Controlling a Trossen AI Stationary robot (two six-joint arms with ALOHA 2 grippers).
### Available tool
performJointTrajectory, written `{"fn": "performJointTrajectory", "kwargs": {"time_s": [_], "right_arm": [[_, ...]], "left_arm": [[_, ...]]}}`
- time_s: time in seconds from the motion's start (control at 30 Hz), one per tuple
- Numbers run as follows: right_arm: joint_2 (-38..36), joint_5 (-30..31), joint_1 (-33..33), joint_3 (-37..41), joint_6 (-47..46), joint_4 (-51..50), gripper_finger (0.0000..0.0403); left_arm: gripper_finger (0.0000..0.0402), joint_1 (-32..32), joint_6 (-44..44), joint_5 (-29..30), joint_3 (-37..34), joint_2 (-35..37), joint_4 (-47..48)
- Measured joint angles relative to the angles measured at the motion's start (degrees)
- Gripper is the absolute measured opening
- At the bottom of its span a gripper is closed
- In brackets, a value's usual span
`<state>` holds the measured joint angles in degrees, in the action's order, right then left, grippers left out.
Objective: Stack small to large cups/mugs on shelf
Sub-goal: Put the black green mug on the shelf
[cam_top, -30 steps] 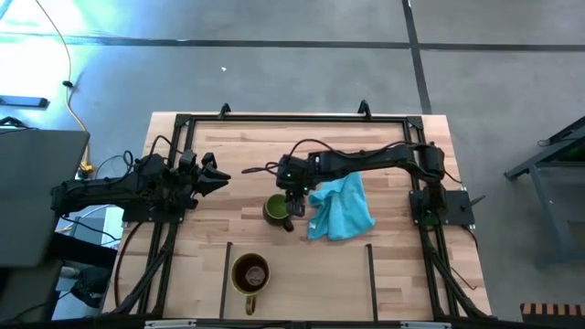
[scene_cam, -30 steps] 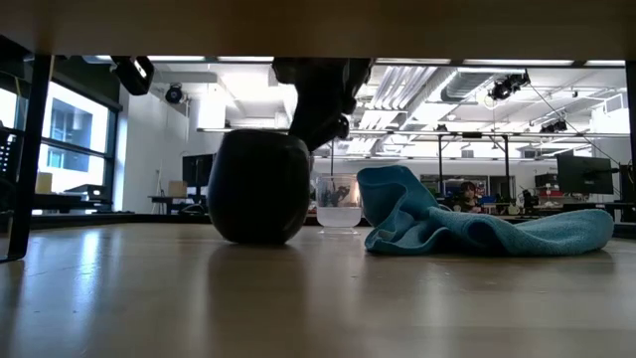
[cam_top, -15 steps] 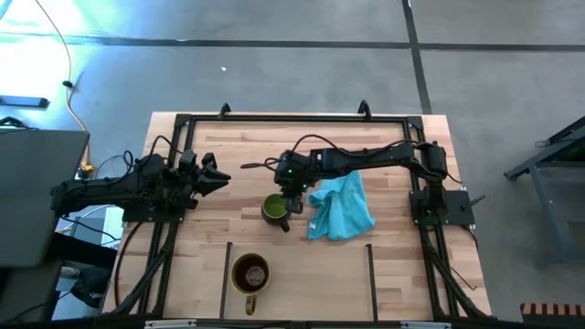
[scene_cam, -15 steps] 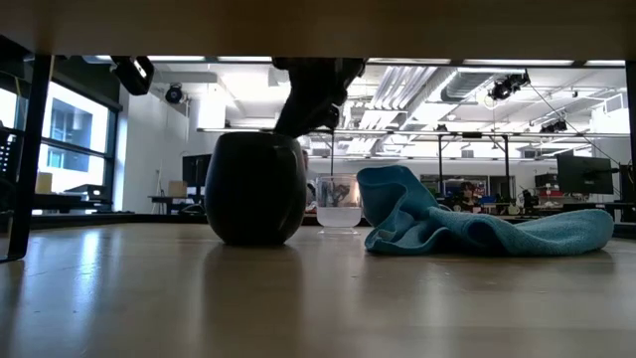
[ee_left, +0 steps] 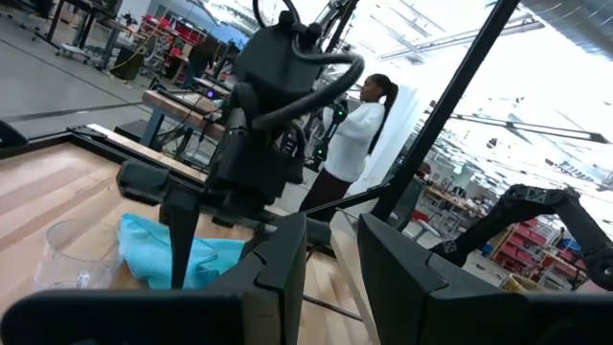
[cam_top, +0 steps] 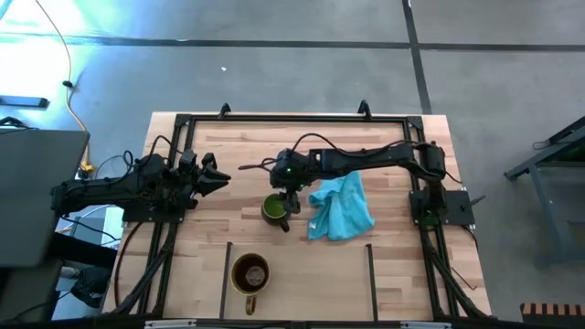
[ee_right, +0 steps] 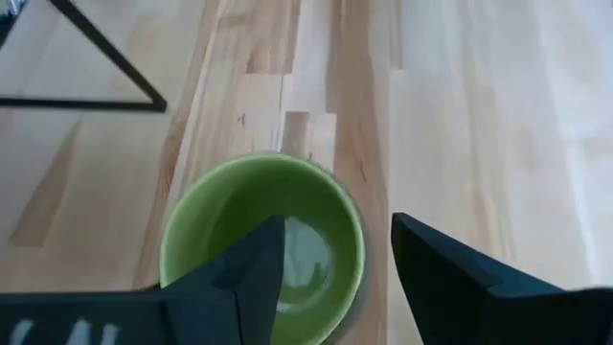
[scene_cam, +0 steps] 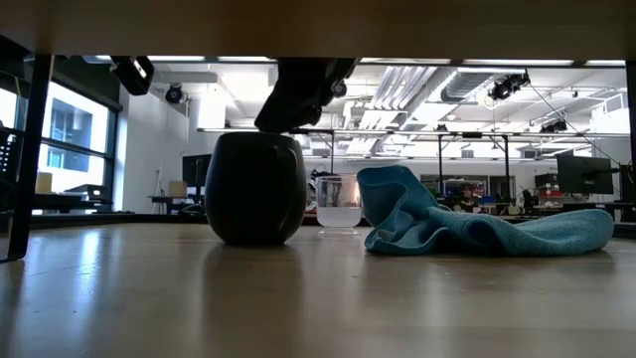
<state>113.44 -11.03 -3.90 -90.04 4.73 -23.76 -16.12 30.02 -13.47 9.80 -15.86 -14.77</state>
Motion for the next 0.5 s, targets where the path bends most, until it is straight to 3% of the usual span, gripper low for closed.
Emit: {"fn": "performJointTrajectory", "kwargs": {"time_s": [0.13,0.5], "right_arm": [[2.0,-2.5,-0.1,0.0,0.3,1.2,0.0184],[2.5,-2.0,-0.5,0.0,-0.2,1.8,0.0153]], "left_arm": [[0.0085,0.0,0.0,0.0,0.0,0.0,0.3],[0.0085,0.0,0.2,0.0,0.0,0.0,1.8]]}}
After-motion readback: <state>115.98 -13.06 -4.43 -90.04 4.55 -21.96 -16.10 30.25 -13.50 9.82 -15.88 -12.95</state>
